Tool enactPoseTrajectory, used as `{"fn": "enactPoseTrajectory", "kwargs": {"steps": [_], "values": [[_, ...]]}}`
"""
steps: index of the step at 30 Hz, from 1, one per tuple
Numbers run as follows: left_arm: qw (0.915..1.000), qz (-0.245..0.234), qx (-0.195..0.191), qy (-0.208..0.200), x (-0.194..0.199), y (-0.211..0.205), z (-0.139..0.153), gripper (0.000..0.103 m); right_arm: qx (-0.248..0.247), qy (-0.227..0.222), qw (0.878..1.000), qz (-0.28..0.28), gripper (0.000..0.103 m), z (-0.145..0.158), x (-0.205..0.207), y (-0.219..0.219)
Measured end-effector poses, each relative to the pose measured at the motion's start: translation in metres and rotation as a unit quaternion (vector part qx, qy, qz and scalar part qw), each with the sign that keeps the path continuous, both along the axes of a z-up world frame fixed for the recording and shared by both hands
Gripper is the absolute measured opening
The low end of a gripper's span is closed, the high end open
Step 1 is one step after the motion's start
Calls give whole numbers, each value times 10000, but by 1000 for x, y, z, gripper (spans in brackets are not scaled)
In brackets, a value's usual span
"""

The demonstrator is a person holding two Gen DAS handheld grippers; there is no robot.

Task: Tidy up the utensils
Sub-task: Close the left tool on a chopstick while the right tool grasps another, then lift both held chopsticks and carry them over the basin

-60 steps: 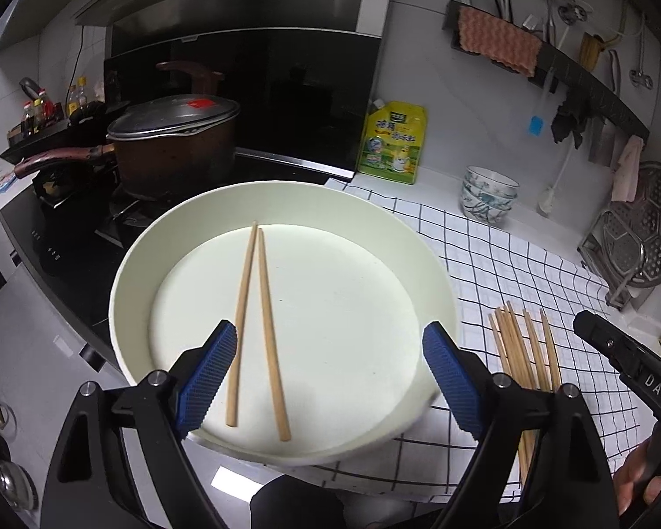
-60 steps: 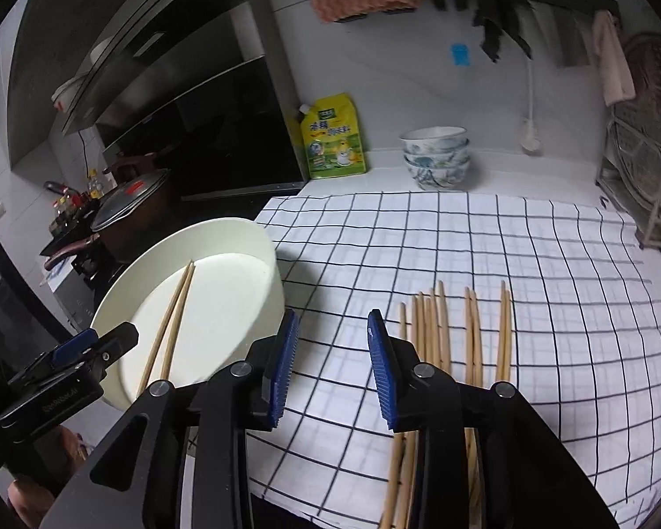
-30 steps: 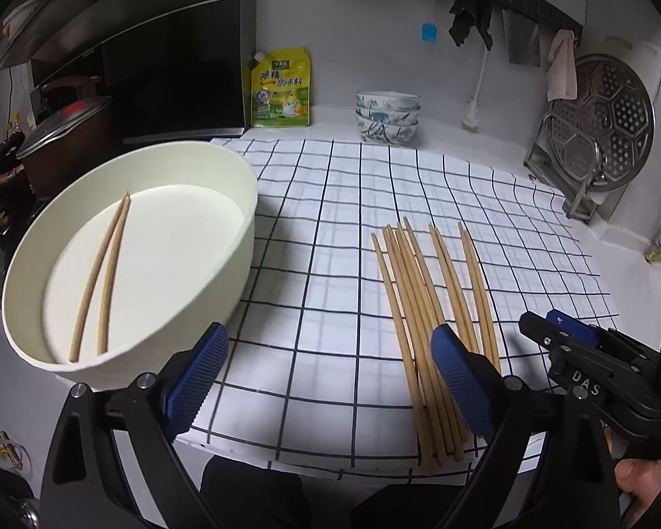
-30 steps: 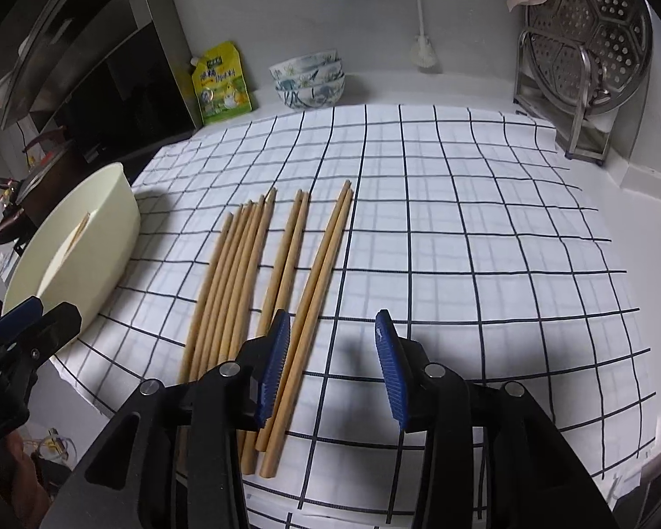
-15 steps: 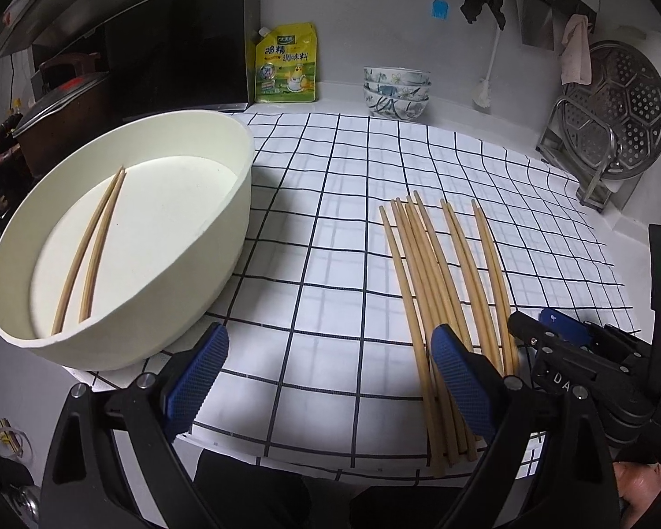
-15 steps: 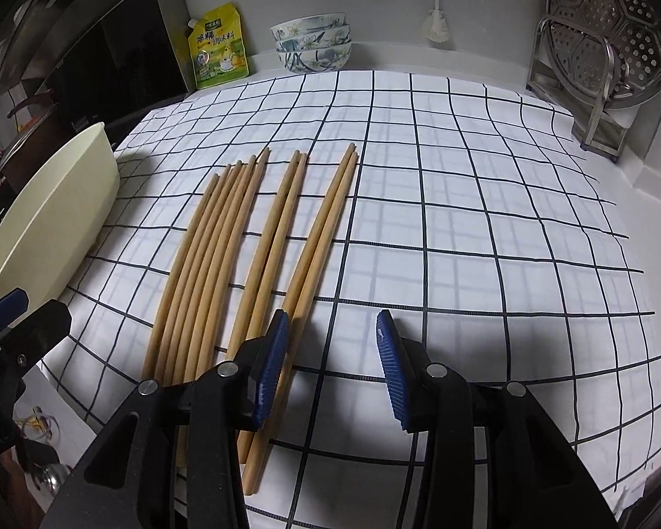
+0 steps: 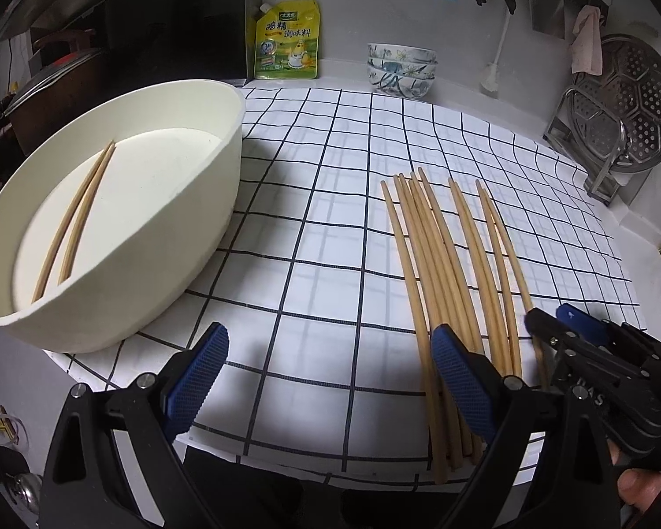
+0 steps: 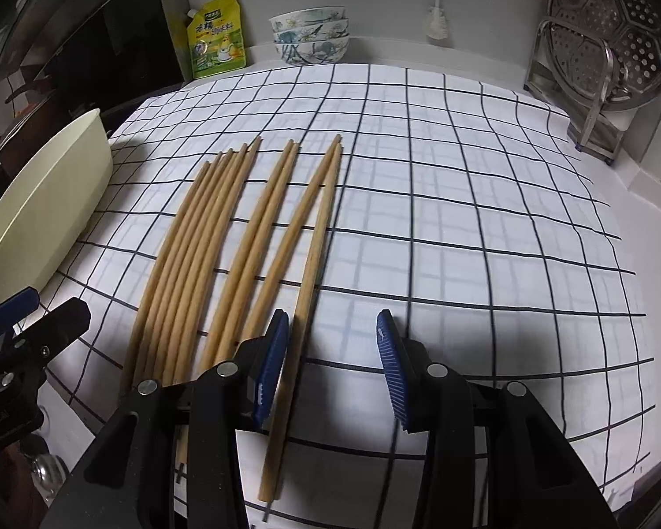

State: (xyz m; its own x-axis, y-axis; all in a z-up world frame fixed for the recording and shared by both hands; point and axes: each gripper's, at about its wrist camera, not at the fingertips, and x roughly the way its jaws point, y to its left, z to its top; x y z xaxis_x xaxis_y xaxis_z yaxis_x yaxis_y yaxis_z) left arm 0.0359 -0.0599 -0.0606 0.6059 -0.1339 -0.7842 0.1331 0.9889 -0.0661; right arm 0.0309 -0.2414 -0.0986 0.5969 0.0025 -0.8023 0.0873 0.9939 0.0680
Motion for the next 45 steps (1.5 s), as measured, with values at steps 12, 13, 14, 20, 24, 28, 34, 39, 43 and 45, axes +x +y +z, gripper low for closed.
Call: {"fn": "enactPoseTrajectory", "kwargs": {"steps": [12,13,14,20,24,28,34,39,43,45], "values": [[9999,25,112,62,17,-18,-15,92,89,-58,9998,-178,40,1,-4,-20],[9999,34,143,74,18,-19,-17,92,89,-58,9998,-178,40,1,-4,-20],[9998,47,171,89,20,-19,-19,92,84,-71,9998,-171,40,1,-4,-20],[9995,84,272,122,23,-21,-26,94,-2,-93,9999,-121,40,1,-2,-17],[9991,98,393,117,26,-25,-30,94,-63,-93,9999,-106,40,0,-1,-15],[9991,116,400,73,30,-29,-30,93,-232,-119,9996,-62,40,-2,0,-12],[9993,-97,343,-65,26,-37,-25,65,-428,-194,9989,11,35,-3,2,-4],[9994,-204,280,-78,26,-41,-22,27,-458,-248,9985,192,7,-3,3,4],[9994,-253,243,-9,28,-41,-22,8,-211,-272,9993,162,6,-3,3,-2],[9993,-271,247,40,28,-41,-21,7,-93,-278,9995,140,6,-3,3,-6]]}}
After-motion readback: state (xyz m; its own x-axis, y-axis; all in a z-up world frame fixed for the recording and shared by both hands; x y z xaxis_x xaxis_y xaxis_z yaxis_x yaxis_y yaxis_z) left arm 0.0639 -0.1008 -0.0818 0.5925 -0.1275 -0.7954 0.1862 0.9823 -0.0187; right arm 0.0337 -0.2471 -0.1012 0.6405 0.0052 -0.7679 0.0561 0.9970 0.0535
